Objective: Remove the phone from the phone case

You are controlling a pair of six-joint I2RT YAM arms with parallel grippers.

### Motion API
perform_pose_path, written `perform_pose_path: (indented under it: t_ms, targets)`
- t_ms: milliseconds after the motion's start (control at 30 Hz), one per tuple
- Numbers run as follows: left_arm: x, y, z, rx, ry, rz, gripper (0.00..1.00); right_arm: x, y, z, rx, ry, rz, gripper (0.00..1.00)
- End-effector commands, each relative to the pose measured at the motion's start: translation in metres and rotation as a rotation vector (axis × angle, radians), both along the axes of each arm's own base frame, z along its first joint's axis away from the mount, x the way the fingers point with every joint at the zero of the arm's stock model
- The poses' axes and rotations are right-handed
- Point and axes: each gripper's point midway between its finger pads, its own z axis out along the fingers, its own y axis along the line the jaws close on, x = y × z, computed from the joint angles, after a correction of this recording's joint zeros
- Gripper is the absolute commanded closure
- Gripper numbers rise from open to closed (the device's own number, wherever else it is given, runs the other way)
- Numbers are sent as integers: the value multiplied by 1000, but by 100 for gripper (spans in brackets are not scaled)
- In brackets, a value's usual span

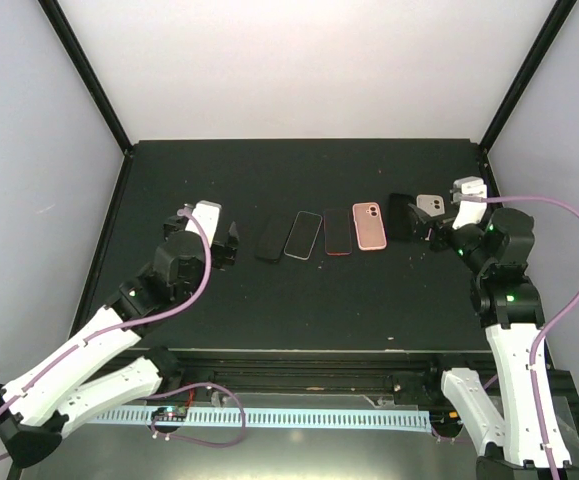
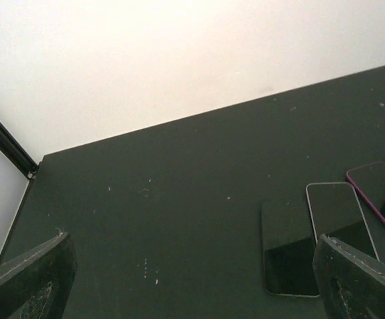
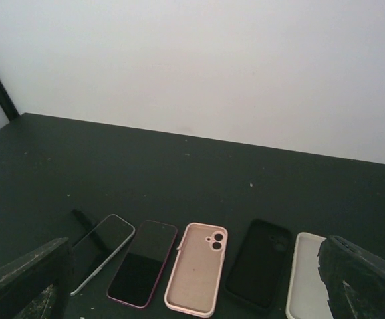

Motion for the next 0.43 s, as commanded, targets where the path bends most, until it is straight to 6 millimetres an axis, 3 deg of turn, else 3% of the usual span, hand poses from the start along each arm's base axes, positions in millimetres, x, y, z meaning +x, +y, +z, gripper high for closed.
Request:
perform_pose_path:
  t_ms: [0, 400]
  targets:
    - [5, 1, -3, 35, 7, 17, 1, 4, -15, -1, -43, -19, -83, 0]
    - [6, -4, -7, 47, 18, -13, 1, 3, -9, -5, -53, -23, -43, 0]
